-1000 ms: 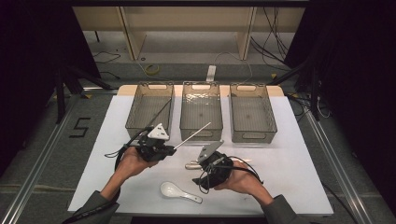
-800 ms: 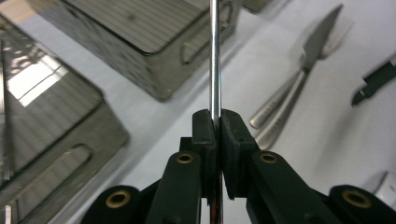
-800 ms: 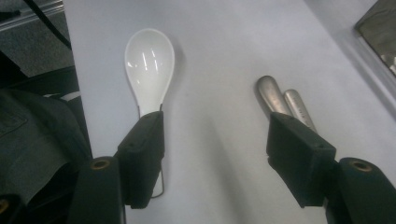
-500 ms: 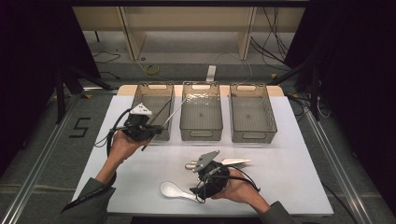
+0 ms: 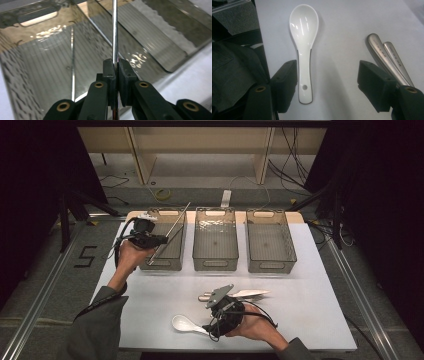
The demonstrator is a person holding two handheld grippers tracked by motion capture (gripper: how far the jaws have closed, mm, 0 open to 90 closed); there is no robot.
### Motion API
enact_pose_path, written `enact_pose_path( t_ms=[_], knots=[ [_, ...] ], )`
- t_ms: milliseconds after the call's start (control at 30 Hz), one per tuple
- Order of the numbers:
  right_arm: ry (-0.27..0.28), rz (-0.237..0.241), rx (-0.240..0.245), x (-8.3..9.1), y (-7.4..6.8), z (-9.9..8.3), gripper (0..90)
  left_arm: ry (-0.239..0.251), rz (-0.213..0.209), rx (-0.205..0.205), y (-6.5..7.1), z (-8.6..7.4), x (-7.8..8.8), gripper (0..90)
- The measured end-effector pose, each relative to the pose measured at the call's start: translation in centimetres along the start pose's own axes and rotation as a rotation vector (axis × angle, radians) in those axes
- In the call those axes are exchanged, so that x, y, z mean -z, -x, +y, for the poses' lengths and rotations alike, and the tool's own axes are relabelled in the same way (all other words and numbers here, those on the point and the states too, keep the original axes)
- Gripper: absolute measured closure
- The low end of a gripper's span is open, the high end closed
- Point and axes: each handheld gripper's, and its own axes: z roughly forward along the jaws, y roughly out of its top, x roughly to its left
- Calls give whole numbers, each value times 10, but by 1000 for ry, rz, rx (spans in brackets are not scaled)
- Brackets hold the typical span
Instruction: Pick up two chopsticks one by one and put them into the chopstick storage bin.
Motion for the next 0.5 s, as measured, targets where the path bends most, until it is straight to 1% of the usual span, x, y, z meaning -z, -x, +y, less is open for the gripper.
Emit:
enact_pose_path(
  t_ms=[133, 167, 233, 333, 400, 467, 500],
  knots=[
    [-3, 2, 4, -1, -2, 0, 331, 1, 24, 31, -11, 6, -6, 846],
    [2, 2, 6, -2, -2, 0, 331, -2, 31, 34, -13, 7, -7, 845],
    [-6, 8, 4, -2, -3, 0, 331, -5, 44, 42, -17, 9, -10, 845],
    [-8, 7, 9, -3, -3, 0, 331, -14, 64, 62, -24, 10, -14, 845],
    [-8, 8, 9, -3, -3, 0, 331, -10, 75, 85, -29, 10, -15, 845],
    [-13, 12, 13, -4, -3, 0, 331, -14, 87, 88, -34, 11, -16, 845],
    [-11, 12, 8, -4, -4, 1, 331, -15, 94, 95, -35, 10, -17, 845]
  ],
)
